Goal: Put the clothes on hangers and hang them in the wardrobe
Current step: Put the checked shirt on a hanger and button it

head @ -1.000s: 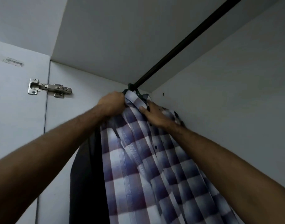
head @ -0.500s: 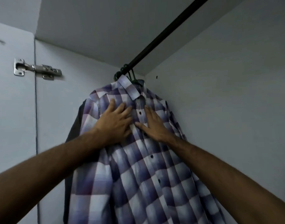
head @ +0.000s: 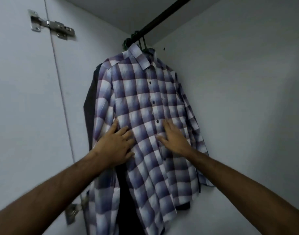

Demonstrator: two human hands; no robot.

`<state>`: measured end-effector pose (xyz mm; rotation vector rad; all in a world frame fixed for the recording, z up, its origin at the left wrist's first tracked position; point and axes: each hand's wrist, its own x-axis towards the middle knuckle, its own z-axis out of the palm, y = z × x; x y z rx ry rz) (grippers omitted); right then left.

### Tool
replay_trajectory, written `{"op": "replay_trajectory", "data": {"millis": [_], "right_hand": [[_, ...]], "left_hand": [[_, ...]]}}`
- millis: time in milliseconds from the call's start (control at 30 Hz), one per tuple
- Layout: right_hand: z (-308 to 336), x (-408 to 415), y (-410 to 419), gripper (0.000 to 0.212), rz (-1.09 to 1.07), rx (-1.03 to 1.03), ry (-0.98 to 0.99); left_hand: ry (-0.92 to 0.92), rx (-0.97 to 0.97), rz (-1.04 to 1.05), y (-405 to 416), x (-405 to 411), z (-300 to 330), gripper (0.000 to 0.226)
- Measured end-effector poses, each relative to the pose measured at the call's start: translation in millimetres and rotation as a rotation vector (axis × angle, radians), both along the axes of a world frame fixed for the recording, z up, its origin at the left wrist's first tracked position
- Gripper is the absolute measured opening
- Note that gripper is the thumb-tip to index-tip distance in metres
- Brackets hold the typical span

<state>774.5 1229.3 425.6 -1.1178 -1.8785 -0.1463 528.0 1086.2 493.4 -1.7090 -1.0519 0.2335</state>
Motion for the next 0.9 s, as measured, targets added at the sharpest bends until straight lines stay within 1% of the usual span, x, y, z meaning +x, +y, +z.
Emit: {"op": "replay_trajectory", "data": {"millis": [67, 133, 200, 267, 367, 467, 533, 733, 800, 867, 900], "right_hand": [[0, -34, -46, 0.079, 0.070, 0.086, 0.031], [-5, -73, -91, 0.078, 0.146, 0.162, 0.036], [-15, -115, -137, 0.078, 0.219, 0.258, -0.004], [-31, -159, -183, 0.078, 0.279, 0.301, -0.068], [-58, -226, -247, 0.080, 0.347, 0.325, -0.158], [-80, -292, -305, 0.081, 0.395, 0.418, -0.255], [-92, -336, -342, 0.083, 0.479, 0.426, -0.291], [-114, -462, -454, 0.088, 0.704, 0.545, -0.354], [-123, -503, -495, 0.088, 0.781, 0.578, -0.375], [-139, -546, -545, 0.088, 0.902, 0.606, -0.400], [-147, -558, -558, 0.087, 0.937, 0.600, -0.402]], "left_hand": [[-0.082, 0.005, -0.033, -27, -14, -15, 0.059], [-0.173, 0.046, -0.059, -62, -32, -32, 0.060], [-0.273, 0.125, -0.097, -104, -60, -51, 0.063], [-0.351, 0.199, -0.087, -150, -99, -73, 0.064], [-0.433, 0.253, 0.037, -228, -160, -103, 0.068], [-0.507, 0.308, 0.178, -304, -210, -127, 0.072], [-0.517, 0.344, 0.282, -352, -239, -140, 0.074], [-0.546, 0.416, 0.602, -499, -324, -178, 0.077], [-0.557, 0.433, 0.708, -550, -347, -196, 0.078], [-0.585, 0.454, 0.818, -608, -367, -215, 0.078], [-0.582, 0.453, 0.852, -624, -375, -224, 0.078]]}}
